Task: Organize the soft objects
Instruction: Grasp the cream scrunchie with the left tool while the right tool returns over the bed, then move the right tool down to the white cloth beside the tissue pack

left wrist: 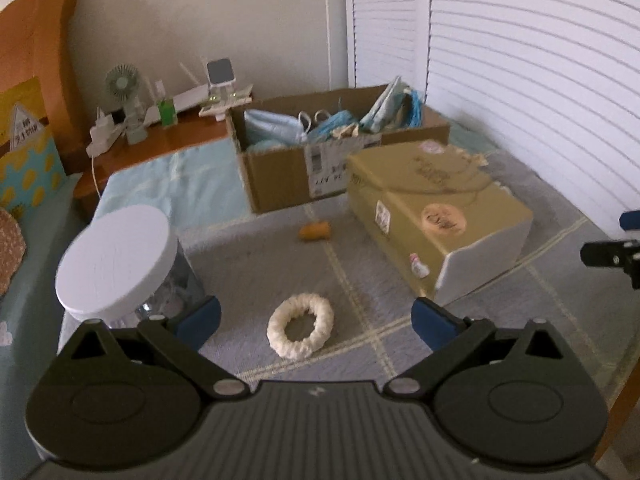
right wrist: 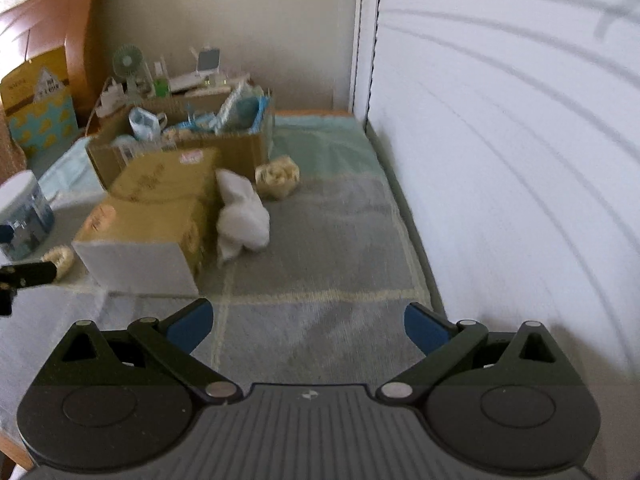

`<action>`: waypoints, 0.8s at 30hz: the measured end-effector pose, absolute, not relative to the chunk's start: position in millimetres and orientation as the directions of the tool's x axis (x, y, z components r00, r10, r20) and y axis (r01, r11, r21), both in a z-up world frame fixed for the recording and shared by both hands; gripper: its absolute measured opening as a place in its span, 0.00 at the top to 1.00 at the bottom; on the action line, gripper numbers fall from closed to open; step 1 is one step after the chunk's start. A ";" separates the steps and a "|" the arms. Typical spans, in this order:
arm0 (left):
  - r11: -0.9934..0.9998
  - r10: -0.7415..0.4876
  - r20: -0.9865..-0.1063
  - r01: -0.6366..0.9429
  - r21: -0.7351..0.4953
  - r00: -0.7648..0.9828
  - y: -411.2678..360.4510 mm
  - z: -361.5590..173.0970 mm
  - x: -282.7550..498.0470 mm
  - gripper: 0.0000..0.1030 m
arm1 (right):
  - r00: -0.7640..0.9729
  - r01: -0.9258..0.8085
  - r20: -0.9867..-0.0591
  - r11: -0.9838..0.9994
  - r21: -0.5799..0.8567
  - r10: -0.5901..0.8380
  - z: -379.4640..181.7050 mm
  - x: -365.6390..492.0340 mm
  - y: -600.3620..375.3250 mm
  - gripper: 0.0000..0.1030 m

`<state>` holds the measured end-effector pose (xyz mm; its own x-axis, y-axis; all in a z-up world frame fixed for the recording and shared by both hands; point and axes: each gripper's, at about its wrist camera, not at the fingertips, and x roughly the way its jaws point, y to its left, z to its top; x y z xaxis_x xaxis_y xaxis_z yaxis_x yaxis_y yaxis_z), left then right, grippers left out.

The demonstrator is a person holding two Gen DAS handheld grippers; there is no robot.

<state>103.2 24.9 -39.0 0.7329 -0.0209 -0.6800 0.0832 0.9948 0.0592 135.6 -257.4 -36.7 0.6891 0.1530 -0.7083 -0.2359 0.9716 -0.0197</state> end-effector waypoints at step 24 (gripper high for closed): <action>0.999 -0.033 -0.725 0.021 -0.025 0.688 32.3 -62.4 120.6 0.56 | 0.639 -0.292 -0.750 0.956 -0.032 0.170 -74.9 156.1 -242.5 0.00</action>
<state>120.6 32.3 -62.4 0.6885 -0.0327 -0.7245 0.0209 0.9995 -0.0252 156.1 -242.5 -74.9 0.6388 0.1702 -0.7503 -0.2917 0.9560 -0.0315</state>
